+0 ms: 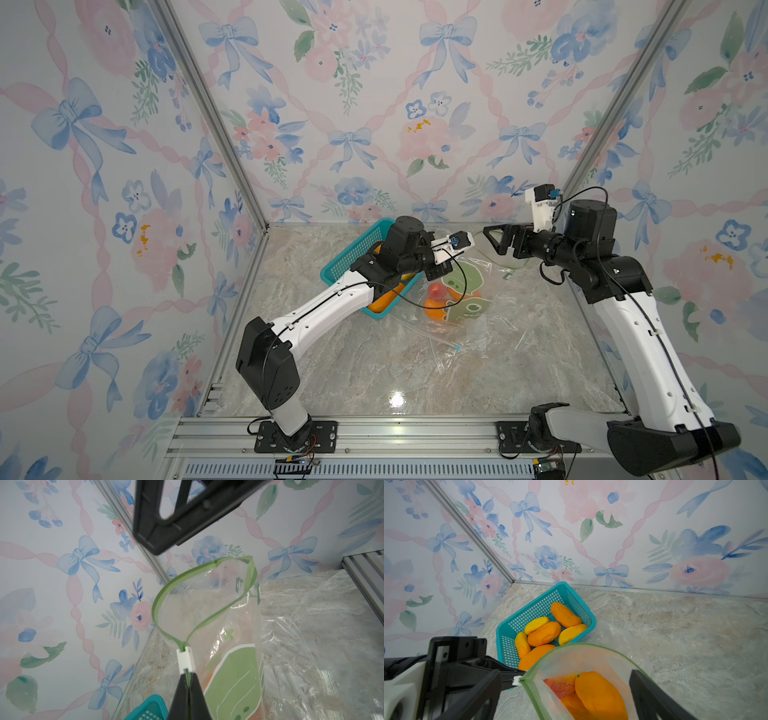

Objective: Place the mango in a zip-top bag and seal the zipper
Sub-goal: Adjust the zipper food storage bag in the zipper food storage bag.

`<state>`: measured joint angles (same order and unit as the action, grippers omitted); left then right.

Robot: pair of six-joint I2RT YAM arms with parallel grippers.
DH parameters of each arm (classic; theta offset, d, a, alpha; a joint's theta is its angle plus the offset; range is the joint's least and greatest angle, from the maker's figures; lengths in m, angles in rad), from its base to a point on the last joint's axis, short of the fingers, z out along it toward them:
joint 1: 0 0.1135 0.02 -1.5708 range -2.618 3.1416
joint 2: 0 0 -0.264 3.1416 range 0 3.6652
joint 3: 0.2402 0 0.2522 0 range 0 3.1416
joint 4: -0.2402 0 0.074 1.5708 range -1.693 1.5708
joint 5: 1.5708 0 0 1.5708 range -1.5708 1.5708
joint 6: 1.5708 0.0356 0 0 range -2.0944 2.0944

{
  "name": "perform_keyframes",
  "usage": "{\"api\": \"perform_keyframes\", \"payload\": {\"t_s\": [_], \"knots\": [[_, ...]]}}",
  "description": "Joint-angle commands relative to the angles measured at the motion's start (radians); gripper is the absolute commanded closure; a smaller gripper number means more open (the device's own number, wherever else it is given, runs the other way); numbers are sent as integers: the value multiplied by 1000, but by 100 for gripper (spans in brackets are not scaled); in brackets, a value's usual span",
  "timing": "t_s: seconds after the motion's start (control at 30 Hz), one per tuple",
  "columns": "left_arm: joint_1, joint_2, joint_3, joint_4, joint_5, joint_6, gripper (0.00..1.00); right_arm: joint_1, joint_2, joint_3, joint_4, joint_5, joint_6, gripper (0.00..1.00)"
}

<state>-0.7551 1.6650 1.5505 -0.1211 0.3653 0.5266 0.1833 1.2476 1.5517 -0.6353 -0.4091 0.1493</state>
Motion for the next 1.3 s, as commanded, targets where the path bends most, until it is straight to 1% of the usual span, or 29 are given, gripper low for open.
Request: {"api": "perform_keyframes", "payload": {"t_s": [0.0,0.1,0.23,0.27,0.33,0.37,0.5,0.6,0.7,0.77,0.87,0.9,0.93,1.03,1.07,1.27], "knots": [[25,-45,21,-143,98,87,100,34,21,15,33,-191,-159,1],[43,-50,18,-247,86,122,100,67,39,20,57,-272,-237,1],[64,-71,-5,-304,71,140,100,146,78,66,-1,-289,-380,1],[71,-75,-5,-306,79,138,100,161,93,84,-29,-285,-412,6],[91,-85,-2,-306,114,129,100,181,132,123,-80,-286,-469,19],[102,-89,2,-306,132,127,99,186,148,139,-99,-287,-486,21],[144,-77,28,-306,220,108,80,197,210,199,-149,-297,-528,22],[151,-55,34,-306,263,103,67,193,239,219,-151,-297,-530,21],[152,-27,48,-304,270,96,62,189,261,242,-158,-298,-524,21],[155,0,73,-304,276,82,62,187,273,253,-170,-298,-525,21],[163,47,121,-301,305,64,63,174,290,270,-179,-298,-516,21],[165,67,144,-301,309,55,67,167,292,274,-178,-301,-507,21],[169,87,165,-300,309,40,76,161,294,274,-175,-304,-500,21],[175,139,217,-293,284,7,97,144,287,273,-167,-308,-488,21],[178,152,228,-290,276,3,100,138,284,269,-165,-309,-487,21],[181,169,253,-275,249,2,100,91,239,242,-145,-309,-484,21]]}}
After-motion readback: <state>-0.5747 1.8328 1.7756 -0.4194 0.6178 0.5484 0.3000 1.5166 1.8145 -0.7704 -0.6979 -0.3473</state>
